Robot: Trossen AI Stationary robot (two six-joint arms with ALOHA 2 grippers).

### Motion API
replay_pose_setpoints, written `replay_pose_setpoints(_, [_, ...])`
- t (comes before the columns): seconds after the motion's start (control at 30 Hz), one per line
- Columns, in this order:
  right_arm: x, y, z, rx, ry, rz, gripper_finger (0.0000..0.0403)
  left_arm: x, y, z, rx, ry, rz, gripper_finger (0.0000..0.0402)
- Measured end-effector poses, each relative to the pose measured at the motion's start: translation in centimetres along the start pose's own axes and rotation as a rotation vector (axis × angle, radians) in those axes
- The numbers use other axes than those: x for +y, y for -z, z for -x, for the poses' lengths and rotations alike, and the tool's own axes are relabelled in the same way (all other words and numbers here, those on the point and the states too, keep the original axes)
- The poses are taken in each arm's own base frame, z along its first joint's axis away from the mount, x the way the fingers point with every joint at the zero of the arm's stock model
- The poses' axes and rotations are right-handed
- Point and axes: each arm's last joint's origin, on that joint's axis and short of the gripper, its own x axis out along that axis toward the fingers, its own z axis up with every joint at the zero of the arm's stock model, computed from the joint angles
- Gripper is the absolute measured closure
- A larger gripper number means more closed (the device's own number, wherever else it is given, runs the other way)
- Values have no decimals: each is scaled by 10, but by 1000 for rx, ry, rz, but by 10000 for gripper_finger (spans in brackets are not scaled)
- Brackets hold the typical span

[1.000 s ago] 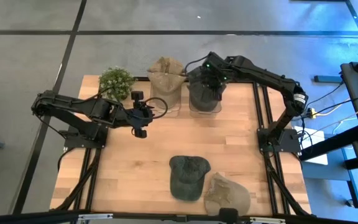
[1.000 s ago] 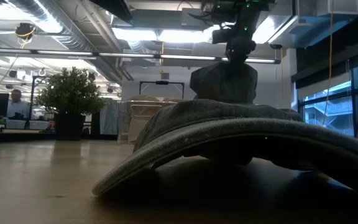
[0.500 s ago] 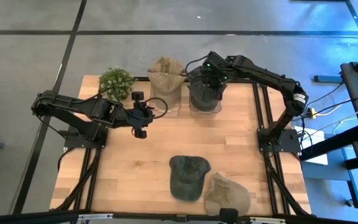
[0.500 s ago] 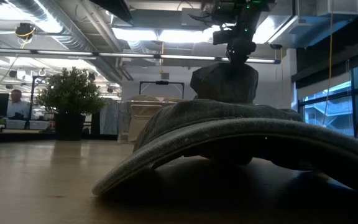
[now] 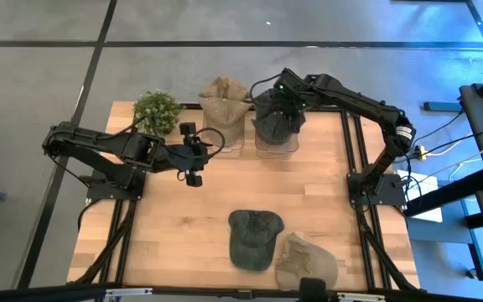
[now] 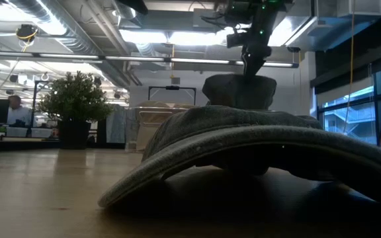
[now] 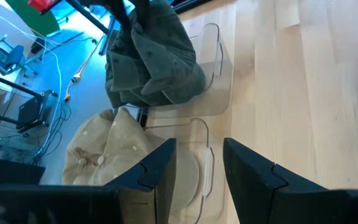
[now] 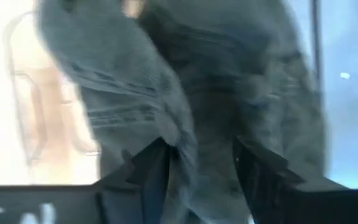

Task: Pick & Place hat
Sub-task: Put the black cap into the right transparent bin, then put the brown cap into the left transparent bin

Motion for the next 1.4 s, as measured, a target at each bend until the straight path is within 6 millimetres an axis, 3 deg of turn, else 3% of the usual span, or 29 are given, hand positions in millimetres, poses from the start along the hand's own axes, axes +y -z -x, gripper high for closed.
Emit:
replay_pose_setpoints(0.2, [-9,-4,20,-23,104,-35,192,0,0,0,-4,0,3,274])
replay_pose_setpoints(0.4, [-23,-9,67,-125,220,-143,186,0,-3,0,-29,-2,22,274])
replay_pose_setpoints(0.53, [-26,-10,104,-225,192,-166,186,0,-8,0,-75,25,50,274])
replay_pose_setpoints(0.63, [-19,-12,123,-305,70,-167,186,0,-11,1,-112,67,68,274])
replay_pose_setpoints(0.77, [1,-11,136,-344,-194,-154,186,-2,-12,1,-128,119,70,274])
replay_pose_setpoints(0.97, [45,-6,145,-273,-540,51,186,-4,-13,0,-132,159,68,274])
replay_pose_setpoints(1.17, [89,-14,152,-275,-667,168,186,-8,-13,-5,-112,167,81,274])
replay_pose_setpoints(1.4, [148,-24,135,-216,-715,235,186,-15,-13,-13,-81,220,124,274])
